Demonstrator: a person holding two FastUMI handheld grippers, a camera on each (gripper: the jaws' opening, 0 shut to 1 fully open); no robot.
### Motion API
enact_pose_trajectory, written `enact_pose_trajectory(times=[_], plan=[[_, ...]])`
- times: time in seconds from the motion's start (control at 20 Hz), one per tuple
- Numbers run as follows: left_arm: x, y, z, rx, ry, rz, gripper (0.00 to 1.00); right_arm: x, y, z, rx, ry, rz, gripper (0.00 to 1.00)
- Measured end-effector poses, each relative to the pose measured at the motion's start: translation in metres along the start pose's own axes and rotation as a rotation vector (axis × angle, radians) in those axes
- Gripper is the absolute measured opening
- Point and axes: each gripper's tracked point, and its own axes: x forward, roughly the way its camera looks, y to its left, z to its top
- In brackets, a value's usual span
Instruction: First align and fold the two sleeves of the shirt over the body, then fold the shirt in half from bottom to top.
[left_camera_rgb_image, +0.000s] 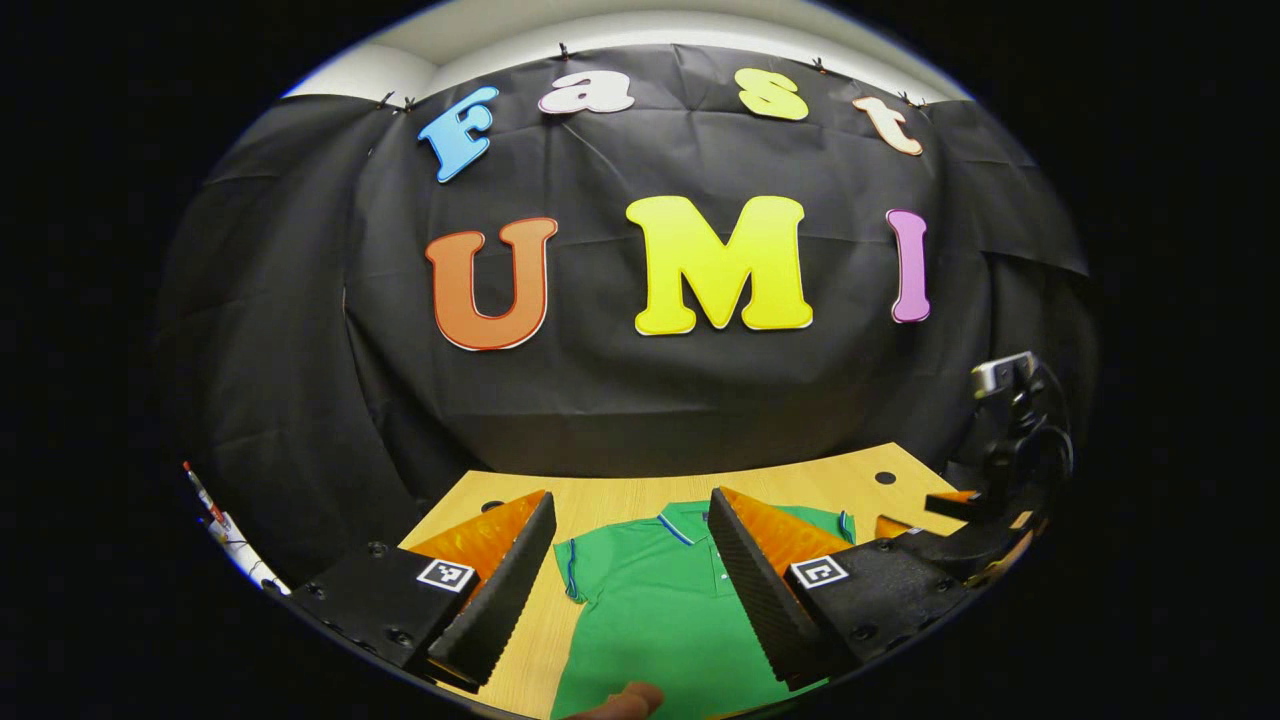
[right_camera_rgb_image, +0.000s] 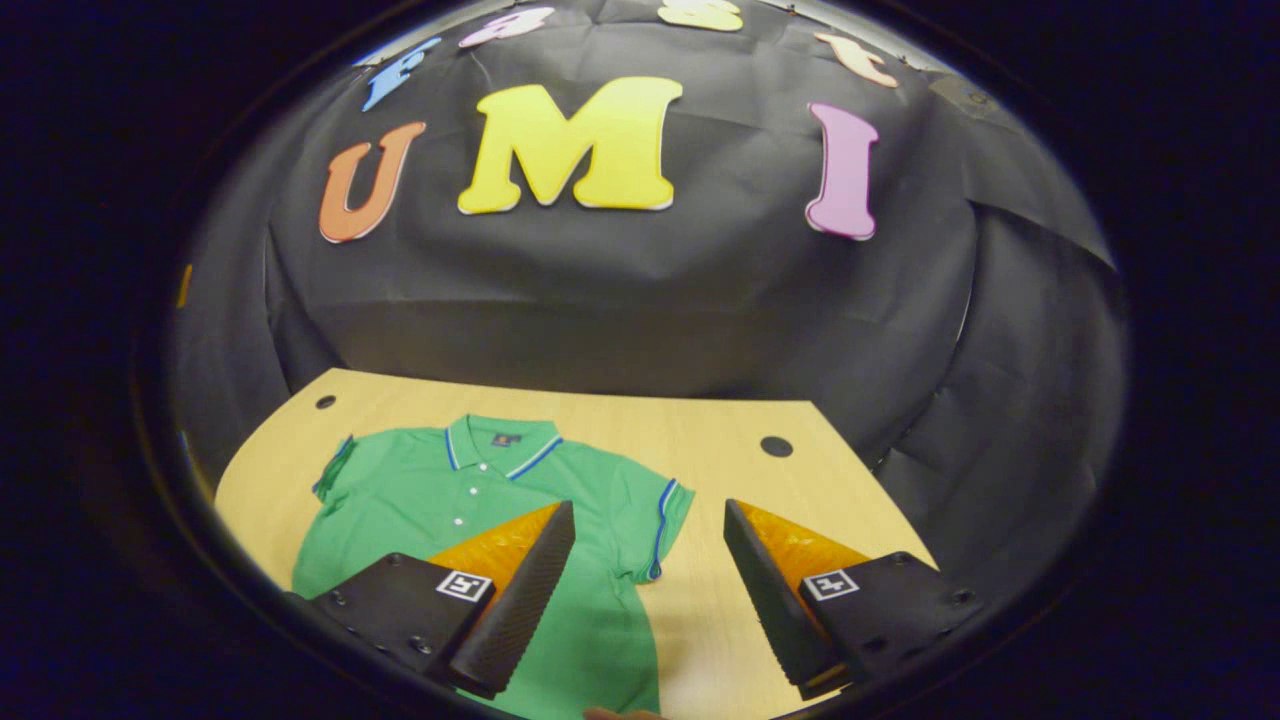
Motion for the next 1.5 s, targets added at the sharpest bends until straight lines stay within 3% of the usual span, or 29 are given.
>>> enact_pose_trajectory(times=[0.35, 0.55, 0.65, 0.7, 0.75, 0.9, 0.95, 1.05, 1.1, 1.2, 1.25, 1.35, 1.4, 1.5], plan=[[-0.009, -0.008, -0.011, 0.028, 0.039, 0.022, 0.98, 0.101, -0.019, -0.057, 0.023, 0.185, -0.049, 0.97], [-0.013, -0.013, -0.026, 0.034, 0.089, 0.036, 0.99, 0.128, -0.022, -0.088, 0.014, 0.301, -0.051, 0.96], [-0.014, -0.016, -0.028, 0.041, 0.093, 0.036, 0.99, 0.132, -0.022, -0.088, 0.021, 0.306, -0.034, 0.95], [-0.015, -0.015, -0.028, 0.043, 0.096, 0.038, 0.99, 0.134, -0.022, -0.089, 0.013, 0.31, -0.039, 1.0], [-0.015, -0.015, -0.029, 0.04, 0.101, 0.041, 0.99, 0.134, -0.02, -0.088, 0.012, 0.313, -0.032, 0.8], [-0.012, -0.017, -0.035, 0.021, 0.12, 0.046, 0.99, 0.134, -0.018, -0.088, 0.012, 0.327, -0.018, 0.61], [-0.009, -0.018, -0.036, 0.017, 0.128, 0.047, 0.99, 0.135, -0.017, -0.089, 0.015, 0.327, -0.01, 0.46], [-0.008, -0.02, -0.037, 0.01, 0.133, 0.045, 0.99, 0.135, -0.016, -0.088, 0.024, 0.331, -0.003, 0.36], [-0.008, -0.02, -0.039, 0.01, 0.134, 0.046, 0.99, 0.136, -0.017, -0.088, 0.037, 0.333, 0.002, 0.39], [-0.006, -0.023, -0.038, 0.01, 0.134, 0.041, 0.99, 0.135, -0.015, -0.089, 0.075, 0.34, 0.014, 0.16], [-0.005, -0.024, -0.039, 0.012, 0.136, 0.042, 0.99, 0.135, -0.015, -0.088, 0.079, 0.34, 0.019, 0.1], [-0.006, -0.025, -0.042, 0.013, 0.144, 0.038, 0.99, 0.136, -0.015, -0.088, 0.091, 0.34, 0.032, 0.14], [-0.005, -0.025, -0.044, 0.011, 0.148, 0.038, 0.99, 0.137, -0.015, -0.087, 0.117, 0.341, 0.04, 0.06], [-0.005, -0.026, -0.048, 0.004, 0.157, 0.038, 0.99, 0.136, -0.015, -0.087, 0.163, 0.343, 0.065, 0.06]])
